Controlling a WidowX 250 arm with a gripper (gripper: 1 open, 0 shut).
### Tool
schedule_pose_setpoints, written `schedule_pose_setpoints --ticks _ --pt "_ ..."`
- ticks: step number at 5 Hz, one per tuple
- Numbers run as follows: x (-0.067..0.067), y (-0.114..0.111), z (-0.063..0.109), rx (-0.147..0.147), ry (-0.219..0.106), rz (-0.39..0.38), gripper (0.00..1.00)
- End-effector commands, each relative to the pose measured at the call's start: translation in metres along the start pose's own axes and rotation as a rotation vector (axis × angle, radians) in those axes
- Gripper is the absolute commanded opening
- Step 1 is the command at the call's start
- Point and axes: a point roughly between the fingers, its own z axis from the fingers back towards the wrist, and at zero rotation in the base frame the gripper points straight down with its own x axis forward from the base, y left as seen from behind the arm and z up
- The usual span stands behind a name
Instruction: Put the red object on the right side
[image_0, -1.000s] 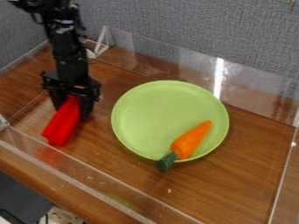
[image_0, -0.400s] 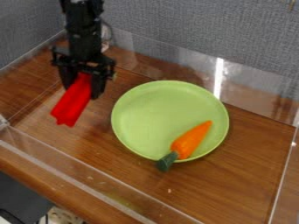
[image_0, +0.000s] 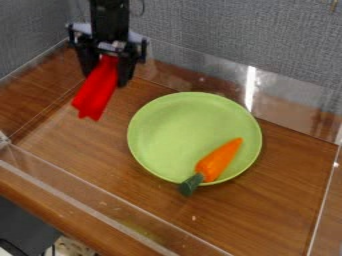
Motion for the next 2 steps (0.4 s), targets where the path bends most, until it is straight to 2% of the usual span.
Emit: schedule_pose_setpoints --ticks 1,2 --pt "-0.001 -0.023 0.054 -0.013 -0.134 0.007 0.0" --pt "-0.008 -0.052 0.07 -0.036 -0.166 0.005 0.0"
